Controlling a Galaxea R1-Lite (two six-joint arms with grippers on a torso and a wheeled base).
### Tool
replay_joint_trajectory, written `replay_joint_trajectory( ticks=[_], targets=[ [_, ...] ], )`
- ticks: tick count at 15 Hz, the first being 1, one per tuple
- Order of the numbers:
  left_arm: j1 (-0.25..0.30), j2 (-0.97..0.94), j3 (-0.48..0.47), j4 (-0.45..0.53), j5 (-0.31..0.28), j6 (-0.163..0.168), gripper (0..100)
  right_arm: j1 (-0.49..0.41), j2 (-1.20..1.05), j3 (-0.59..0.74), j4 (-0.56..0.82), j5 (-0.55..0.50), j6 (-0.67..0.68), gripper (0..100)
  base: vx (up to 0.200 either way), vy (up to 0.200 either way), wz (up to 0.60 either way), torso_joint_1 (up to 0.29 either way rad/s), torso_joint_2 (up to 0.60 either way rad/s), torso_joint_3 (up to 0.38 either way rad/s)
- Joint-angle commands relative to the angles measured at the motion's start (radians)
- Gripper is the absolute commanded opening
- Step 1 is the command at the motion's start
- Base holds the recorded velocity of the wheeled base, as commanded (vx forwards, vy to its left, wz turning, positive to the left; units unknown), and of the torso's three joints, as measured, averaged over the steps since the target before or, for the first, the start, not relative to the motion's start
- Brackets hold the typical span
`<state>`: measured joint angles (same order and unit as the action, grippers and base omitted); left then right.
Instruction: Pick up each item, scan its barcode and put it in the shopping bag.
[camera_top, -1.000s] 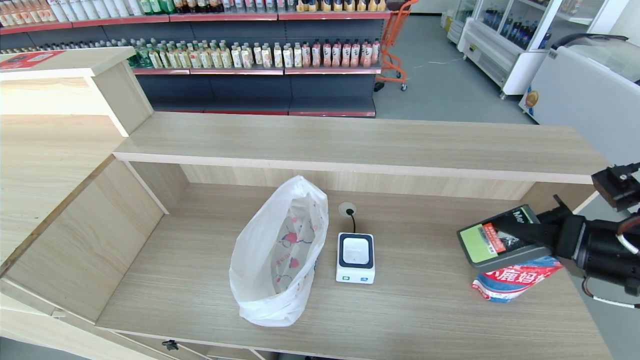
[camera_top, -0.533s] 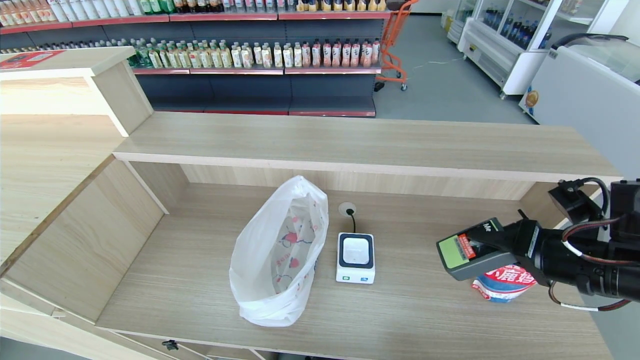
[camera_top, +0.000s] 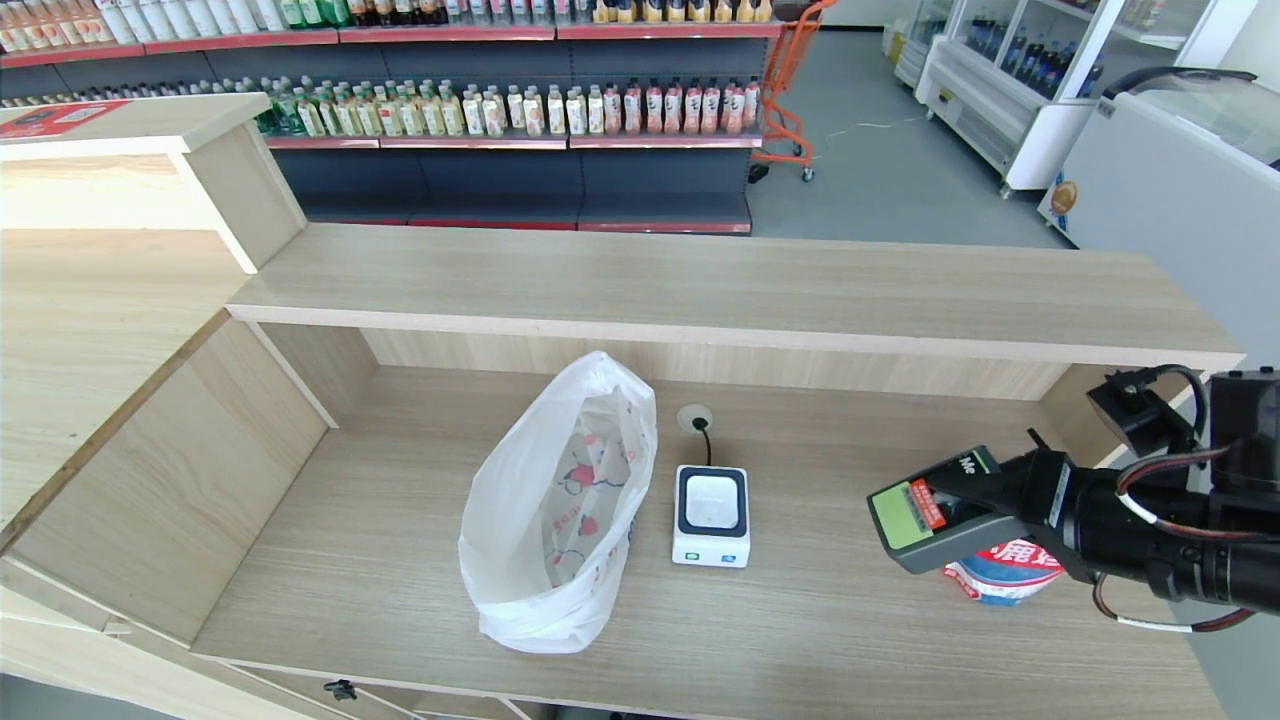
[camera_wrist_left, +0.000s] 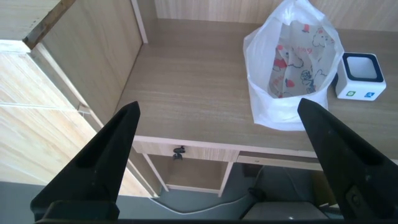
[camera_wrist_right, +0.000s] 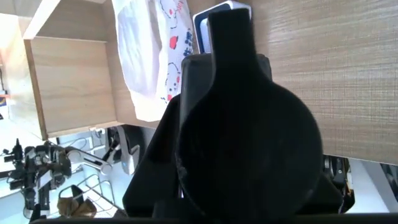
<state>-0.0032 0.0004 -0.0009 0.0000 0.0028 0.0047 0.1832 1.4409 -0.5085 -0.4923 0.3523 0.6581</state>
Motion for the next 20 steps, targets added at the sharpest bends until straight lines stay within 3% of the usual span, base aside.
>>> replay_joint_trajectory(
  ticks=[1,5,8,14,18,20],
  targets=[
    [0.000,0.000,0.001,0.000,0.000,0.000,100,0.001,-0.002,0.007,0.000,-0.003,0.000,0,-0.200,0.200,0.00,0.012,0.00,0.012],
    [0.000,0.000,-0.001,0.000,0.000,0.001,100,0.001,0.016,-0.005,-0.003,-0.027,-0.002,0,-0.200,0.200,0.00,-0.003,0.00,0.001],
    [0.000,0.000,0.001,0.000,0.000,0.005,100,0.001,0.055,-0.013,-0.057,-0.069,-0.002,0,0.000,0.000,0.00,0.000,0.00,0.000],
    [0.000,0.001,-0.001,0.000,0.000,0.003,100,0.018,0.107,-0.028,-0.081,-0.075,-0.012,0,0.000,0.200,0.00,0.010,0.01,0.000],
    [0.000,0.000,0.001,0.000,0.000,0.000,100,0.027,0.300,-0.068,-0.229,-0.208,-0.201,0,0.000,0.050,0.00,-0.004,0.00,0.001],
    [0.000,0.000,0.001,0.000,0.000,0.000,100,0.028,0.383,-0.077,-0.333,-0.222,-0.256,0,0.000,0.000,0.00,0.000,0.00,0.000]
  ],
)
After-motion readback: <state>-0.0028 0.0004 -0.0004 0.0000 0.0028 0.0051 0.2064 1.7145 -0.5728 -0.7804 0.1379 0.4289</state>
